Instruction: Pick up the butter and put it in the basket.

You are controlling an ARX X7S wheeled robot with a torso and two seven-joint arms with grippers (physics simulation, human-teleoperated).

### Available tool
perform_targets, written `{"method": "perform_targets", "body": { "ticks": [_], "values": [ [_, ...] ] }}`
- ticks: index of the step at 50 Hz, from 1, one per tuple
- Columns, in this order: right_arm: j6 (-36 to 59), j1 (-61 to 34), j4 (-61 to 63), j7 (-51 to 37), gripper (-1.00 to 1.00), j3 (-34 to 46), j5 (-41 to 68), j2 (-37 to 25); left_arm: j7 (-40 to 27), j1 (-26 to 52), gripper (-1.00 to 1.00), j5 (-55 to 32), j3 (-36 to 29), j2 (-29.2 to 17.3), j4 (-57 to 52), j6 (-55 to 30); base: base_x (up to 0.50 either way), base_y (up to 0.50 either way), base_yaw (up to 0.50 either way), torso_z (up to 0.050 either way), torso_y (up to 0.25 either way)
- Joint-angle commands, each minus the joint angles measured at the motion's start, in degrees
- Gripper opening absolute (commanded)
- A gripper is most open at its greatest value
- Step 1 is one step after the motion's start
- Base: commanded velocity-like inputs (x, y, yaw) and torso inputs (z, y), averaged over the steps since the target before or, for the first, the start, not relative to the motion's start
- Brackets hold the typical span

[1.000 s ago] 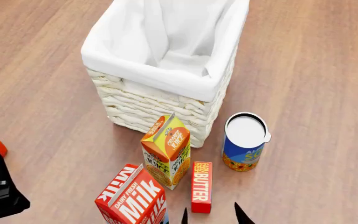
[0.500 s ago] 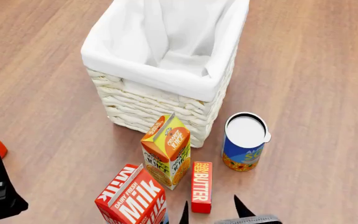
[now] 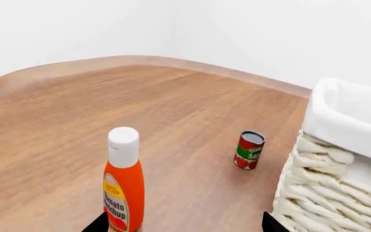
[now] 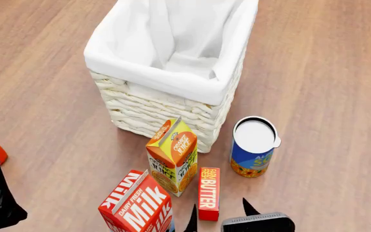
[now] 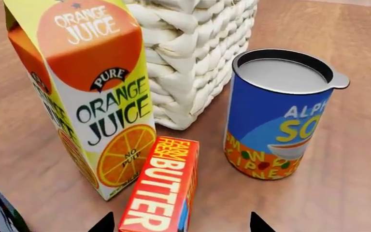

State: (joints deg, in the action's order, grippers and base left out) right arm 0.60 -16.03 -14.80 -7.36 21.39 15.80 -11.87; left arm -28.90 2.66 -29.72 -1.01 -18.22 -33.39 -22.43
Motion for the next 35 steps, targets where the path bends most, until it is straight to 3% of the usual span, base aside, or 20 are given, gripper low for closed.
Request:
{"method": "perform_targets", "body": {
  "ticks": [1,35],
  "values": [
    [0.57,-0.51,0.06,1.30,1.00,-1.25,-0.44,1.55,1.97,-1.36,1.00,0.36,1.03,0.78,-1.20,-0.08,0.00,0.00,0.00,0.000,0.000],
    [2.77,-3.05,-2.56,1.26,1.00,0.08,0.54,1.67,0.45,-1.98,1.00,-2.48,1.87,-0.11,-4.55,-1.12,0.00,0.00,0.00,0.000,0.000]
  ]
}}
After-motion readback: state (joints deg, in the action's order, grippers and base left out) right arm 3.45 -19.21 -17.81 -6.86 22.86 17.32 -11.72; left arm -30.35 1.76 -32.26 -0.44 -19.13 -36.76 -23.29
